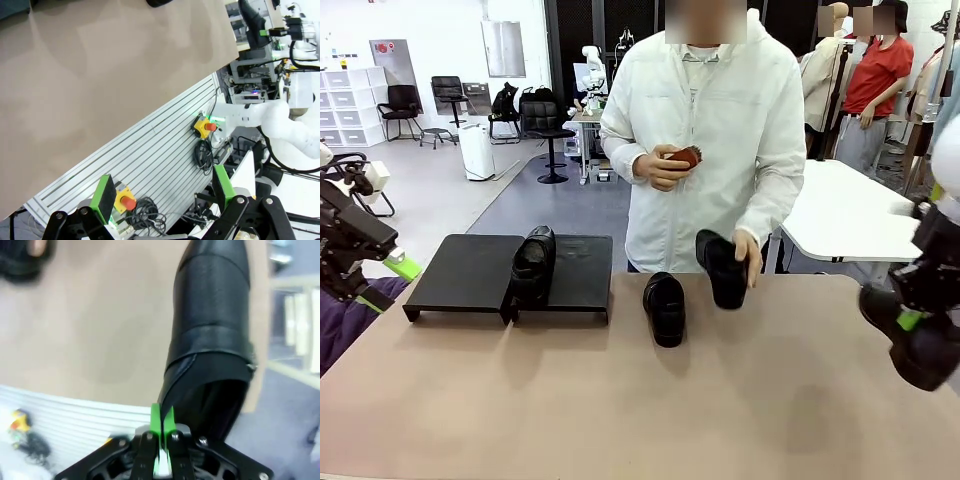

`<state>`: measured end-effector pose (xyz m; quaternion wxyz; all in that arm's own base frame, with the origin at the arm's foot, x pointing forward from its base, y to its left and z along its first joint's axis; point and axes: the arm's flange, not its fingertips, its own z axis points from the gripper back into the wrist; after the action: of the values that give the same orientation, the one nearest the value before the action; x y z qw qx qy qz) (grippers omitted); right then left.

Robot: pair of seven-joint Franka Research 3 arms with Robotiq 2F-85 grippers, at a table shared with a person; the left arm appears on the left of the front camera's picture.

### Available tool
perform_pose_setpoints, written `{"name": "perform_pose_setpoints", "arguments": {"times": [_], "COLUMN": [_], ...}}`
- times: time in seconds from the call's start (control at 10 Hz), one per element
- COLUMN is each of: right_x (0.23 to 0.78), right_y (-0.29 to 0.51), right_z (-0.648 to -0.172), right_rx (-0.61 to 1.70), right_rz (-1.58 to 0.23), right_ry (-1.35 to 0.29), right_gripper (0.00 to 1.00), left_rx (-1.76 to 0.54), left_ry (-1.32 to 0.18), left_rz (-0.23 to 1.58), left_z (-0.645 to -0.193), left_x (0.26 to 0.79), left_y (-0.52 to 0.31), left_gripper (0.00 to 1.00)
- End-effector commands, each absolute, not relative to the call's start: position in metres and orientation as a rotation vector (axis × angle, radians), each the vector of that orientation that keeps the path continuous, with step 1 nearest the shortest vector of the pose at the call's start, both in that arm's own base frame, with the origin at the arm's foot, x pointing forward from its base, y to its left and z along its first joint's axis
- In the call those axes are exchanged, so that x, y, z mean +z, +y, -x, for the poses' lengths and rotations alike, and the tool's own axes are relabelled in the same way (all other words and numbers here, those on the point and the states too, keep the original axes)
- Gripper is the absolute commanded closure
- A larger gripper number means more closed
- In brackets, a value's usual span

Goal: Organize the shoes by placing them on the stand.
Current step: Pick up one Shoe and place it in the middle of the table.

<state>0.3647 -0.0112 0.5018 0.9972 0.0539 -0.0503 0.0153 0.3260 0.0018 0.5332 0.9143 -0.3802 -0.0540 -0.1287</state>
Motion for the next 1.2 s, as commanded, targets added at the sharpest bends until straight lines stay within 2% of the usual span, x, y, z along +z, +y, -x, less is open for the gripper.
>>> {"name": "perform_pose_setpoints", "arguments": {"times": [0.0,0.1,0.3,0.5,0.8,1.1], "right_x": [0.516,0.516,0.522,0.535,0.524,0.524], "right_y": [0.044,0.043,-0.034,-0.103,-0.113,-0.059], "right_z": [-0.347,-0.352,-0.362,-0.349,-0.333,-0.332], "right_rx": [0.230,0.297,0.327,0.246,0.187,0.201], "right_rz": [-0.040,-0.058,-0.001,-0.249,-0.243,-0.198], "right_ry": [-0.185,-0.139,-0.080,-0.189,-0.223,-0.269], "right_gripper": [1.00,1.00,1.00,1.00,1.00,1.00], "left_rx": [-0.283,-0.283,-0.283,-0.283,-0.283,-0.283], "left_ry": [-0.120,-0.120,-0.120,-0.120,-0.120,-0.120], "left_rz": [0.803,0.803,0.803,0.803,0.803,0.803], "left_z": [-0.326,-0.326,-0.326,-0.326,-0.326,-0.326], "left_x": [0.535,0.535,0.535,0.535,0.535,0.535], "left_y": [0.002,0.002,0.002,0.002,0.002,0.002], "left_gripper": [0.00,0.00,0.00,0.00,0.00,0.00]}}
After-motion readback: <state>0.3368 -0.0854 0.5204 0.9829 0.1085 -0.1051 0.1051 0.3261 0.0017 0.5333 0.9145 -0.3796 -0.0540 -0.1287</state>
